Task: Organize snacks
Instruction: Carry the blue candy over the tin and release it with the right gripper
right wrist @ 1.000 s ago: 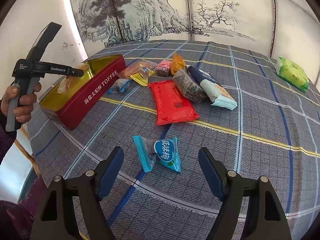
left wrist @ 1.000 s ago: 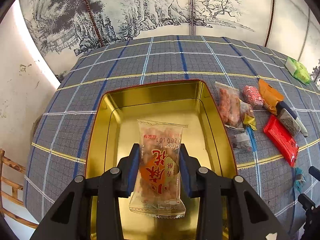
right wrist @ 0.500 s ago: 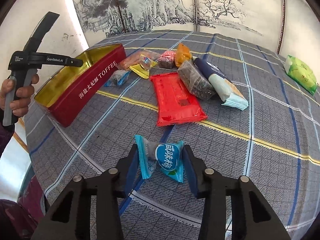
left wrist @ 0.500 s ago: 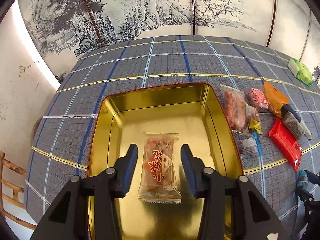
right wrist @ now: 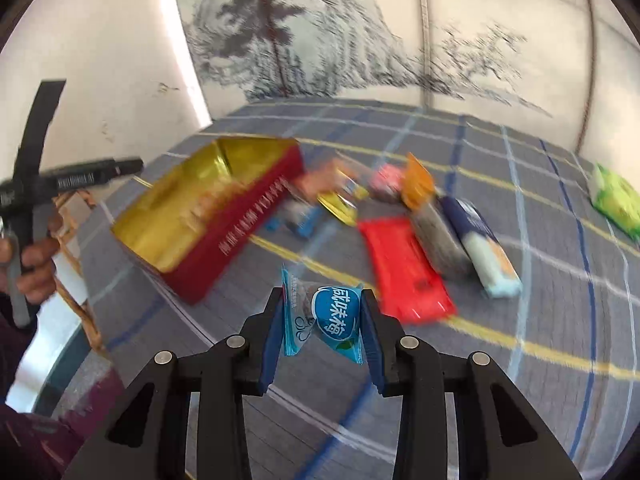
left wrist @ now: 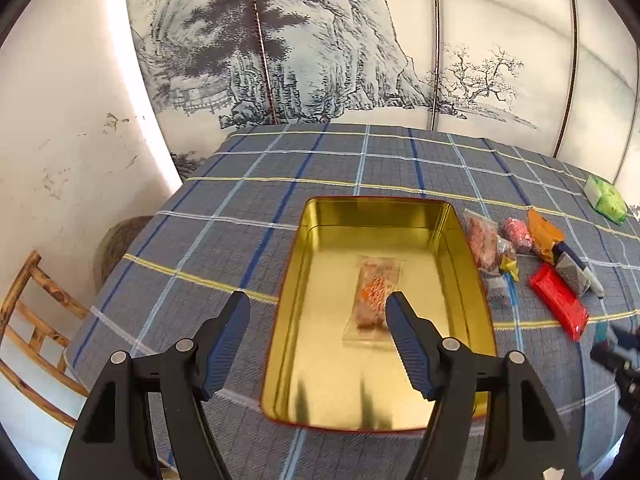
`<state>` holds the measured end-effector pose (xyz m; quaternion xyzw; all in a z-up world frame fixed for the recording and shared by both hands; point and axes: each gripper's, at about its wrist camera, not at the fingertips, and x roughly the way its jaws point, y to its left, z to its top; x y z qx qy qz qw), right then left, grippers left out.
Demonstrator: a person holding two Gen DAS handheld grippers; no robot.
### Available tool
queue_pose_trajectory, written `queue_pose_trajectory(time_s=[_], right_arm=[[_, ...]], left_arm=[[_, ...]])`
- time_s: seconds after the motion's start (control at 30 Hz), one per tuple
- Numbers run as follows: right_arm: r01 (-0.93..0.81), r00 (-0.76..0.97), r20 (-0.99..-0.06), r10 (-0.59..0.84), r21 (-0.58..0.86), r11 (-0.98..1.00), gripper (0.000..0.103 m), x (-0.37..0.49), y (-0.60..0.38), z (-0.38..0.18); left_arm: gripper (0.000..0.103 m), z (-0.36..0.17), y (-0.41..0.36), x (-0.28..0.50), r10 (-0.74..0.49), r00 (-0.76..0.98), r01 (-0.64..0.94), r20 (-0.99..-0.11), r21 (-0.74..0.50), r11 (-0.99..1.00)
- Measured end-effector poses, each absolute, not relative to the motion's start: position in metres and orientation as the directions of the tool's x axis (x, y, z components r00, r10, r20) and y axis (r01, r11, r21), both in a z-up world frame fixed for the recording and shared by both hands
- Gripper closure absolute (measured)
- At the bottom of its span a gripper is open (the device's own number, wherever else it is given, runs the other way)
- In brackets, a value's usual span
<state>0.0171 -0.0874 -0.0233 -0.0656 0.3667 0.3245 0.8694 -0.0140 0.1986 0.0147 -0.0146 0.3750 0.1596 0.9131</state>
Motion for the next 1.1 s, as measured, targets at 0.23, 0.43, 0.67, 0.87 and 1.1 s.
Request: queue_pose_trajectory(time_s=[0.23, 0.43, 0.67, 0.87, 1.1], right_arm=[[-0.722, 0.423, -0.651, 0.63, 0.177, 0.669, 0.066, 0.047, 0.003, 0.014], [-0.753, 0.316, -0.704, 0.635, 0.221, 0.62, 0.066, 0.094, 0.092, 0.005], [-0.729, 0.271, -0.776, 0.569, 0.22, 0.648, 0.066, 0.135, 0.156, -0.022], [-0.708, 0.264, -0.819, 0.51, 0.195, 0.679, 0.065, 0.15, 0.182, -0.04], [-0.685, 0.268, -0.838, 0.476, 0.182, 0.706, 0.065, 0.162, 0.198, -0.049]], left_arm=[[0.036, 0.017, 0.204, -0.037, 0.305, 0.666, -0.301, -0.681, 0.128, 0.945], [0.036, 0.018, 0.219, -0.043, 0.316, 0.657, -0.31, -0.684, 0.137, 0.941], [0.034, 0.01, 0.236, -0.04, 0.316, 0.638, -0.31, -0.702, 0.141, 0.94], [0.033, -0.002, 0.25, -0.035, 0.296, 0.622, -0.313, -0.725, 0.115, 0.943], [0.033, -0.01, 0.257, -0.03, 0.274, 0.612, -0.304, -0.742, 0.099, 0.948]])
